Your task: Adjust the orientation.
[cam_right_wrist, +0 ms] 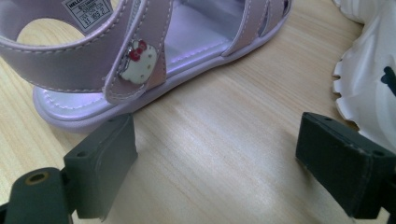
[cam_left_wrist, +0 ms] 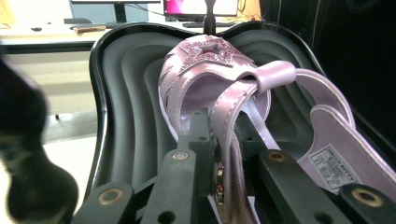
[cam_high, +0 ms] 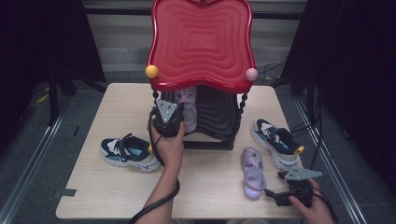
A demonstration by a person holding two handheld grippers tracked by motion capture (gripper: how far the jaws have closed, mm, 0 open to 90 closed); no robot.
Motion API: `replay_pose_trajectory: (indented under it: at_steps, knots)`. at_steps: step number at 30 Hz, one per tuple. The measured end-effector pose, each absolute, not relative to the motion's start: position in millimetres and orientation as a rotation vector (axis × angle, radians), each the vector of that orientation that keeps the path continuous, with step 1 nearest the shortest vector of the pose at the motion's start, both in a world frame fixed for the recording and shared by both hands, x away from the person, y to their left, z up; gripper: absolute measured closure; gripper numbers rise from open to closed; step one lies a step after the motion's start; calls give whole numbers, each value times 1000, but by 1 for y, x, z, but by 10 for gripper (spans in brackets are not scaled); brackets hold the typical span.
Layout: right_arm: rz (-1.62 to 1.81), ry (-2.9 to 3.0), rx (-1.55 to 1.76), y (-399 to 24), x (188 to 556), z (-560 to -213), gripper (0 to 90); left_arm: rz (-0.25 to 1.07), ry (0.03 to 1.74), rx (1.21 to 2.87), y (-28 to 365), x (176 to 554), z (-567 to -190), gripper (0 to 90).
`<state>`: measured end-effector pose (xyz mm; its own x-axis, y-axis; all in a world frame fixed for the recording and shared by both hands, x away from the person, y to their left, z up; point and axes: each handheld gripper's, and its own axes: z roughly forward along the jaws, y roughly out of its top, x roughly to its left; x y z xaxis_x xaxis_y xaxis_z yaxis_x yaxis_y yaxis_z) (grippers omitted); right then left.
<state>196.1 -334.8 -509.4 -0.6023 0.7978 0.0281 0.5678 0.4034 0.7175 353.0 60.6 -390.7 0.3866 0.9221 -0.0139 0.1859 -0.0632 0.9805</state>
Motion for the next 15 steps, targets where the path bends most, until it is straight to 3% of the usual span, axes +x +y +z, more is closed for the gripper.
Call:
replay_pose_trajectory:
  at_steps: [15]
  knots:
    - [1016,2347,1183,-335,196,-510,116,880,1055,1491,47,382,-399,809]
